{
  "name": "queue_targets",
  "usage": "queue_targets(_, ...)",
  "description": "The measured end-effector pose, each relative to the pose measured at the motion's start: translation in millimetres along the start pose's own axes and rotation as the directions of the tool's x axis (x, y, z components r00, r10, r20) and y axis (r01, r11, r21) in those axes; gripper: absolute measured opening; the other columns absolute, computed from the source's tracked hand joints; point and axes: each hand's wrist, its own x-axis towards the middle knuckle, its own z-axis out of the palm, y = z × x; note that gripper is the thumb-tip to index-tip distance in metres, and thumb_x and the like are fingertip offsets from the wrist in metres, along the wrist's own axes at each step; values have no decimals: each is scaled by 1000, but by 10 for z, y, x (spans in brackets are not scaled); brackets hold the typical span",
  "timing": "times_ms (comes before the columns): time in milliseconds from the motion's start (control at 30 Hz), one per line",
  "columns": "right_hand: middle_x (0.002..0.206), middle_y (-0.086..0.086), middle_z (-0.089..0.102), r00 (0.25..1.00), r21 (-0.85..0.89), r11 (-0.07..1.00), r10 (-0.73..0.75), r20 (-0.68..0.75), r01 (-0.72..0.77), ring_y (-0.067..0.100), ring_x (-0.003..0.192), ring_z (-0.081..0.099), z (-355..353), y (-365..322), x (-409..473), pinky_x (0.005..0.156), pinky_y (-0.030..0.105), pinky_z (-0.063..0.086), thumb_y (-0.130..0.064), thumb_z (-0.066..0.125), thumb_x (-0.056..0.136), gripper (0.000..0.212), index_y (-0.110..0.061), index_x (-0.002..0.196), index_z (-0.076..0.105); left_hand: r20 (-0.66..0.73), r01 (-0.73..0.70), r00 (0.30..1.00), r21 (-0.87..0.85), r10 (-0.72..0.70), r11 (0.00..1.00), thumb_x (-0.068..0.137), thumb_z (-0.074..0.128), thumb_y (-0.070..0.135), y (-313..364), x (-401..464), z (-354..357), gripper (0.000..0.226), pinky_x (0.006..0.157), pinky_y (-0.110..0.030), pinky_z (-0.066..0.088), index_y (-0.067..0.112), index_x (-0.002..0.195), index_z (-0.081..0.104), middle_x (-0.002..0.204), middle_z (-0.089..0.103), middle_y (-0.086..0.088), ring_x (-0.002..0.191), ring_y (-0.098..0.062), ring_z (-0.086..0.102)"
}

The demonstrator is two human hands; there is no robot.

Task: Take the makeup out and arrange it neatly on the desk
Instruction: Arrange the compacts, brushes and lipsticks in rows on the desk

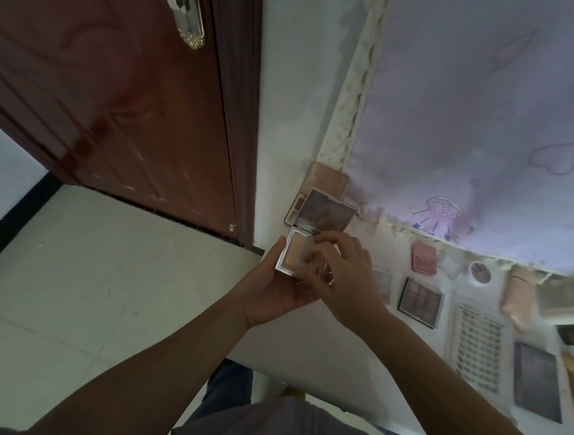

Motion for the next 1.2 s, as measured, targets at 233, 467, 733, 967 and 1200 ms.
queue_targets(233, 104, -6, 58, 851, 550, 696, 523, 52, -462, 5, 80, 56, -227, 63, 78, 68, 16, 43, -31, 54, 93, 28, -20, 118, 47, -12, 65, 998, -87, -66, 994, 93, 39, 52, 78, -41, -25, 63, 85, -42, 55, 0, 124, 58, 120, 60, -21, 100, -32, 64)
queue_targets(467, 68, 3, 59, 786, 466, 641, 564, 252, -609, 12, 52, 51, 181, 281, 246, 47, 12, 41, -10, 48, 96, 11, -12, 92, 58, -255, 42, 967, 195, 9, 980, 97, 46, 23, 111, -40, -246, 31, 83, -35, 55, 6, 117, 61, 111, 64, -17, 93, -26, 62)
queue_targets(733, 70, 9, 59, 687, 441, 563, 700, 194, -699, 15, 56, 54, 693, 356, 420, 49, 8, 39, -15, 47, 96, 17, -3, 88, 56, -271, 88, 879, 901, 393, 424, 98, 39, 21, 293, 225, -452, 28, 73, -26, 41, 12, 97, 66, 96, 62, -15, 81, -18, 53)
queue_targets(967, 86, 5, 62, 723, 401, 624, 671, 165, -670, 21, 80, 57, 841, 398, 504, 67, 24, 43, -15, 46, 97, 14, -8, 95, 58, -181, 199, 854, 980, 488, 14, 98, 43, 17, 311, 348, -570, 30, 87, -18, 32, 8, 123, 56, 122, 46, -11, 108, -19, 46)
queue_targets(1200, 108, -2, 60, 693, 525, 547, 711, 119, -651, 12, 83, 63, 633, 486, 352, 67, 14, 51, -20, 50, 95, 25, -20, 120, 53, -179, 242, 835, 969, 521, -54, 97, 45, 16, 244, 336, -555, 38, 102, -34, 37, 7, 134, 47, 131, 42, -15, 120, -27, 43)
